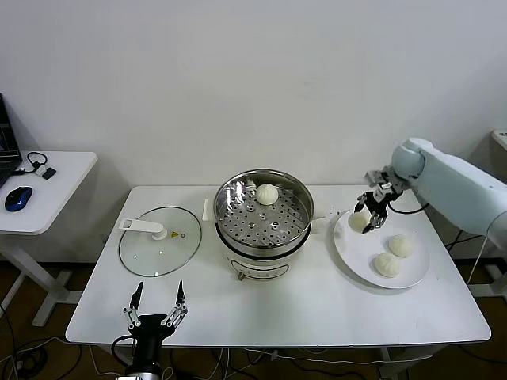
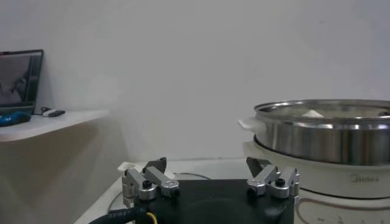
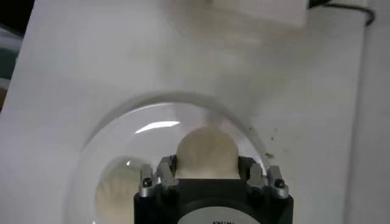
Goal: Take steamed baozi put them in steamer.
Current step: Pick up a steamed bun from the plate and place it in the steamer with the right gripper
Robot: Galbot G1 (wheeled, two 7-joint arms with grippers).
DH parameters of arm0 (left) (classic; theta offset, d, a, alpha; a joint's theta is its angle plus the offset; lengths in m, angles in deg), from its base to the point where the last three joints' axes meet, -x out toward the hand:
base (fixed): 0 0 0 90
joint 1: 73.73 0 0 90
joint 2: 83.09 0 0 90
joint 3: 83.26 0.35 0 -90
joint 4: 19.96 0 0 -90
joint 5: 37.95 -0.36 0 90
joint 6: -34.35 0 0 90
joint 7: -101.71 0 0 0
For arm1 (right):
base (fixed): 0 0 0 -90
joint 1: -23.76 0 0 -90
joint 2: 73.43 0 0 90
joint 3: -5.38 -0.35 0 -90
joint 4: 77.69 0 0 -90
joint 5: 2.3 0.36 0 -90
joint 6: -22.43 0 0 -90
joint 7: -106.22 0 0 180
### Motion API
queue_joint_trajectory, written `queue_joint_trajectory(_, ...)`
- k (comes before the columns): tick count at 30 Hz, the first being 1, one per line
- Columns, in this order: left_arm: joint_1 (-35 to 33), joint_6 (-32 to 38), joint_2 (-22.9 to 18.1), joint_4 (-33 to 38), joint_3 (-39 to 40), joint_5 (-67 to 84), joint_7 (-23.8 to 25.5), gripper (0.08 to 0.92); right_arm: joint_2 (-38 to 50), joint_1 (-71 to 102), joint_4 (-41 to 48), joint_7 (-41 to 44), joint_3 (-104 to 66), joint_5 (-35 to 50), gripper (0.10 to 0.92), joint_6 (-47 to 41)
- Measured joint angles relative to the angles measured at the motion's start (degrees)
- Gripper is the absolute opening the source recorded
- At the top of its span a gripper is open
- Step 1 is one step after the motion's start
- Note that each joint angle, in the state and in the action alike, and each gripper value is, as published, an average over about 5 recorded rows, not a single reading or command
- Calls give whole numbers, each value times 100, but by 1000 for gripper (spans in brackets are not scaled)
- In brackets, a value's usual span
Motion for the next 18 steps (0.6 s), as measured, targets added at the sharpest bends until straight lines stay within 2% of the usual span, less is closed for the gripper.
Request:
queue_joint_trajectory(9,11,-1,-4,-8,18,-32,-3,823,-188,-1009,-203,104,645,1019,674,-279)
queue_joint_trajectory(18,42,3,-16,-4,20,-34,-5,823,-805,-1582,-173,132,1047,1776,675,-558)
